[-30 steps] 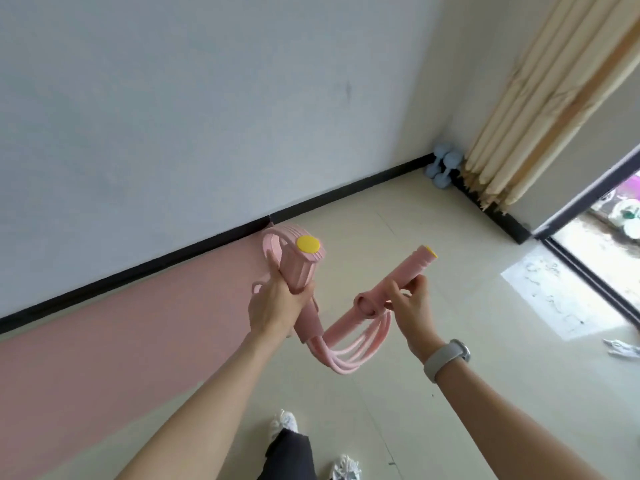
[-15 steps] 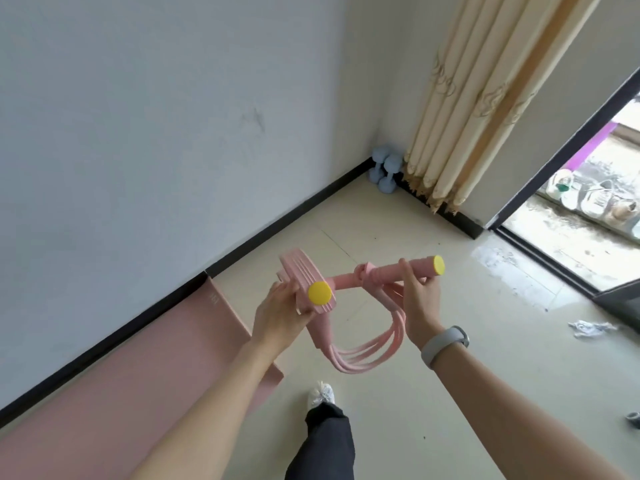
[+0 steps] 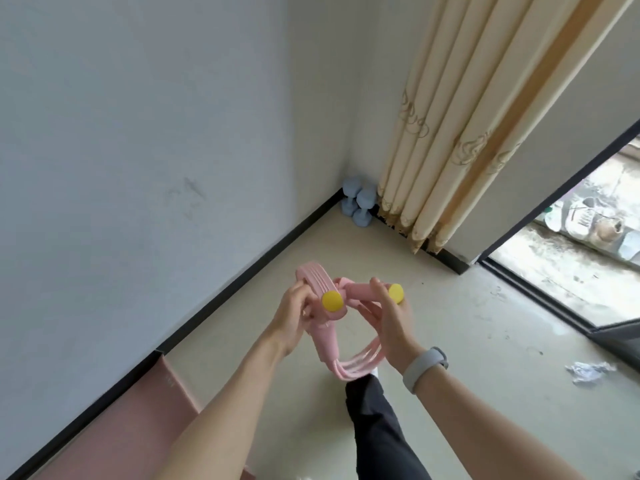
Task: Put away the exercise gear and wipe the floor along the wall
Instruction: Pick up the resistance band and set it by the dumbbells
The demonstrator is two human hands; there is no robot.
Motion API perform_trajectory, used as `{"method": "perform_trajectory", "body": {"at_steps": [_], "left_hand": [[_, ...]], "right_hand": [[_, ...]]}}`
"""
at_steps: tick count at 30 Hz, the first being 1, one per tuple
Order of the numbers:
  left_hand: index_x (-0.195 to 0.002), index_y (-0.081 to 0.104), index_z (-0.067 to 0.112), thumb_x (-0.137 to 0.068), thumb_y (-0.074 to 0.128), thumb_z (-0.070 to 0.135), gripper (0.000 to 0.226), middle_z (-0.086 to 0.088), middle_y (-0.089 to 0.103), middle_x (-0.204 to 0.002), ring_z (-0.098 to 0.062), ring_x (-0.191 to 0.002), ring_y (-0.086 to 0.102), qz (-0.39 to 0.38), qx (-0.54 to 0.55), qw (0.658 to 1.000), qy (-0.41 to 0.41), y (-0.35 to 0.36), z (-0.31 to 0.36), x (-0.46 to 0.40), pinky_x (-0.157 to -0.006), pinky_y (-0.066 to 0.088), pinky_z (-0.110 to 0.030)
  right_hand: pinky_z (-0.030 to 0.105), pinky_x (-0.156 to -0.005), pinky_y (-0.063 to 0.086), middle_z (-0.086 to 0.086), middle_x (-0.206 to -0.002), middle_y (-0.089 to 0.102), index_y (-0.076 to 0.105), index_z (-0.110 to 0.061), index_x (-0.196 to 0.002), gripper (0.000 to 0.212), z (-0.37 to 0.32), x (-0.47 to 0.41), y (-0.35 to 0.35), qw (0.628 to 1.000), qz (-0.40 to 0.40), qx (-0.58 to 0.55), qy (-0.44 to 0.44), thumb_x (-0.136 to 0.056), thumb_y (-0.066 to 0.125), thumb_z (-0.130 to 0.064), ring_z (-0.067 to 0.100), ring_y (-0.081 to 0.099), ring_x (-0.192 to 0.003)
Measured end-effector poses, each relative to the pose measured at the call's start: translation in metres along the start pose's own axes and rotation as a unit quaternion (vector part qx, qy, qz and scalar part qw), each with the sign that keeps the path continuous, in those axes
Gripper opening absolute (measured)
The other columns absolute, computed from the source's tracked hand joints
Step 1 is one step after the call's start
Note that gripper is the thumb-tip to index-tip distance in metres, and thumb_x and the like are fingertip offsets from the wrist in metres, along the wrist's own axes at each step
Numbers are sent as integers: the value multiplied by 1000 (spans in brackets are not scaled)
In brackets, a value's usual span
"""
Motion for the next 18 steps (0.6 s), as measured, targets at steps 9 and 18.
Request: {"method": "perform_trajectory", "body": {"at_steps": [9,18], "left_hand": [[-114,52,18,-93,50,24,22,-6,65,-106,-18,-95,62,92,-161,982,47,24,107,-157,-76,50,-26],[-84,50,23,-90,53,12,12,4,54,-84,-13,-73,51,17,-404,903,145,34,209,-322,-60,39,-11]], "right_hand": [[29,-65,45,10,-78,50,59,-6,-81,18,-60,-184,3,984,-93,82,128,-89,57,-22,19,51,-71],[30,-60,43,11,-73,57,61,-1,-81,19,-69,-337,35,947,-33,259,185,-89,51,-15,21,52,-65]]}}
Point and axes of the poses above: each hand's wrist, its own x-axis away from the middle knuckle, its own y-axis out of the palm, z = x × y, the point moved 10 cm from there along -x, towards the middle knuckle
